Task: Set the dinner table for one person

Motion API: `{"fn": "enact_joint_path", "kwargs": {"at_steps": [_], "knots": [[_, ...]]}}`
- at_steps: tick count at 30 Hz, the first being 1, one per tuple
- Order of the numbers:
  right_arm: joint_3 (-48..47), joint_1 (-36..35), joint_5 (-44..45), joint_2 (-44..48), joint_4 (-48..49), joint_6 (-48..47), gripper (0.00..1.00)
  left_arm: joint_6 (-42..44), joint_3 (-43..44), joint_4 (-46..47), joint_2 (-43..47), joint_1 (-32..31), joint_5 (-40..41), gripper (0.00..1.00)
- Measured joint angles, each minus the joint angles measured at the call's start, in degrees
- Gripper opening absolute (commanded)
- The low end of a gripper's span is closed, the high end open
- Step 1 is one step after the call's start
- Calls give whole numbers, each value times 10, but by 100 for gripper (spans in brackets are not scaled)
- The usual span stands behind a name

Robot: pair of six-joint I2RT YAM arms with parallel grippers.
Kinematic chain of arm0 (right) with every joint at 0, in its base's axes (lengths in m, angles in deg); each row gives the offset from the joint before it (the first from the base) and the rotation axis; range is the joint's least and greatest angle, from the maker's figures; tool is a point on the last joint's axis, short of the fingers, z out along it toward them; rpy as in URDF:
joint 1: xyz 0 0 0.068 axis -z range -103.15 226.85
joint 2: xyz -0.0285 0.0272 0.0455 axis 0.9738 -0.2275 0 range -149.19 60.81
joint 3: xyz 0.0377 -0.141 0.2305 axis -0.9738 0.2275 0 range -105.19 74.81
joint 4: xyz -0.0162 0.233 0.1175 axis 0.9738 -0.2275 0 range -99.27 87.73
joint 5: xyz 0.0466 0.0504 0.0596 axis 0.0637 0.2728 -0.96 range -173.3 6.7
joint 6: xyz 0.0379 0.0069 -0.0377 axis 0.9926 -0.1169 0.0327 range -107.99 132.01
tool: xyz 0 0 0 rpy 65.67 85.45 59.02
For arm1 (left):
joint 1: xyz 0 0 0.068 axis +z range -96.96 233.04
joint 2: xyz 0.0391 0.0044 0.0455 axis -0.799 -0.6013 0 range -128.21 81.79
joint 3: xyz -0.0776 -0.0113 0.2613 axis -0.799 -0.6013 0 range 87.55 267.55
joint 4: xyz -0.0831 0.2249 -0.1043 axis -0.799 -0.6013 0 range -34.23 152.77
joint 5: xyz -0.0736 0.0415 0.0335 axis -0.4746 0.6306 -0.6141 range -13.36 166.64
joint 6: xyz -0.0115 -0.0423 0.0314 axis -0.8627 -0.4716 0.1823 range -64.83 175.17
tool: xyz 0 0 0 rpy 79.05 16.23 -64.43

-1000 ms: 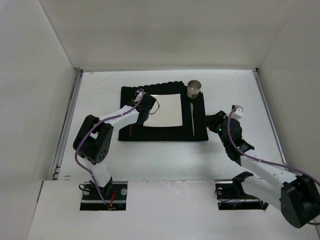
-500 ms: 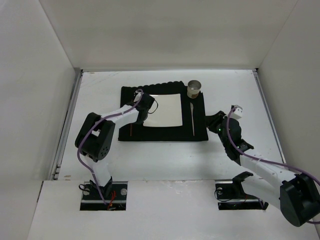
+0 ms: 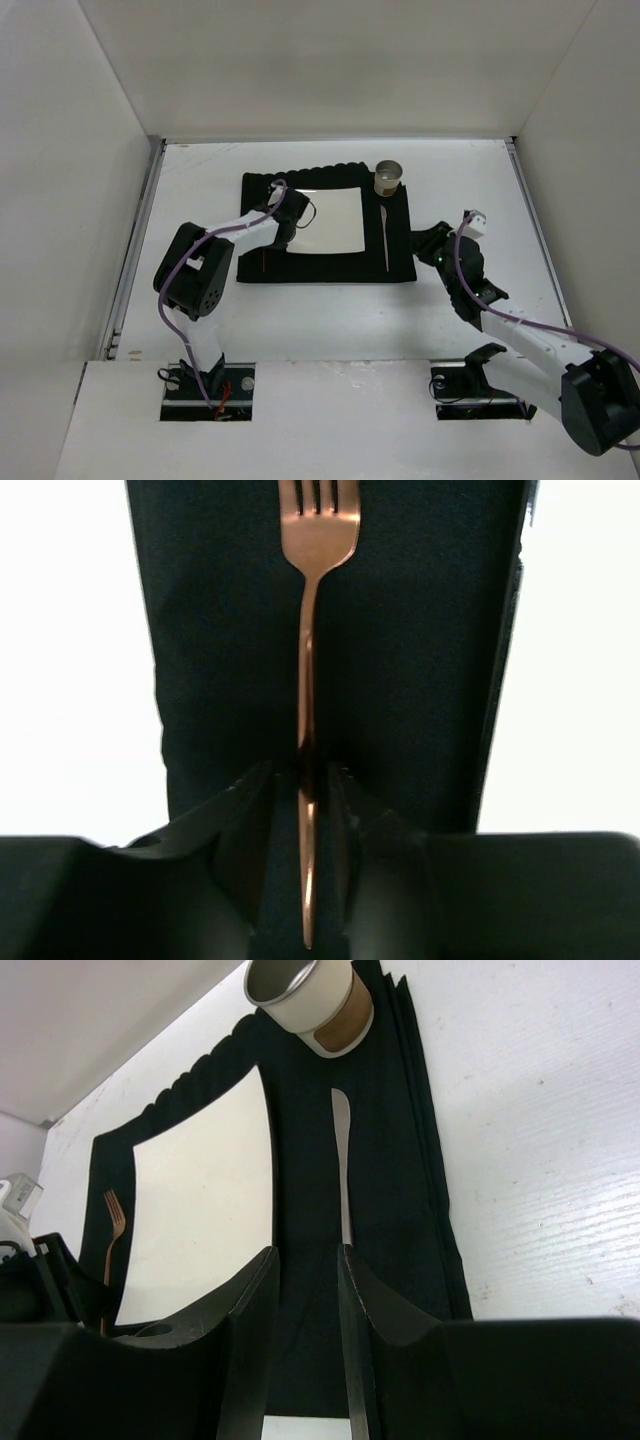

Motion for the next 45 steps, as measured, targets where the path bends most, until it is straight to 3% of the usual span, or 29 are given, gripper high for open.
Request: {"fn": "enact_joint_path", "kwargs": {"at_steps": [4,10,20,25,29,38,45], "knots": [[0,0,0,13,0,0,36,-5,-11,4,15,0,4,41],[0,0,0,32,0,-2,36,-27,-50,16,99,-2,6,44],[15,21,21,37,0,2,48,-111,-197,70,436,27,10,45],[31,61,28,38,0,20,59,-183,-301,36,616,76,11,47],[46,90,28,40,0,35,61,-238,-361,-6,709,104,4,48],[49,93,24,16,14,43,61,-312,-395,-34,697,161,-50,50],[49,93,21,15,17,43,62,-330,-424,-6,665,165,-85,46]]}}
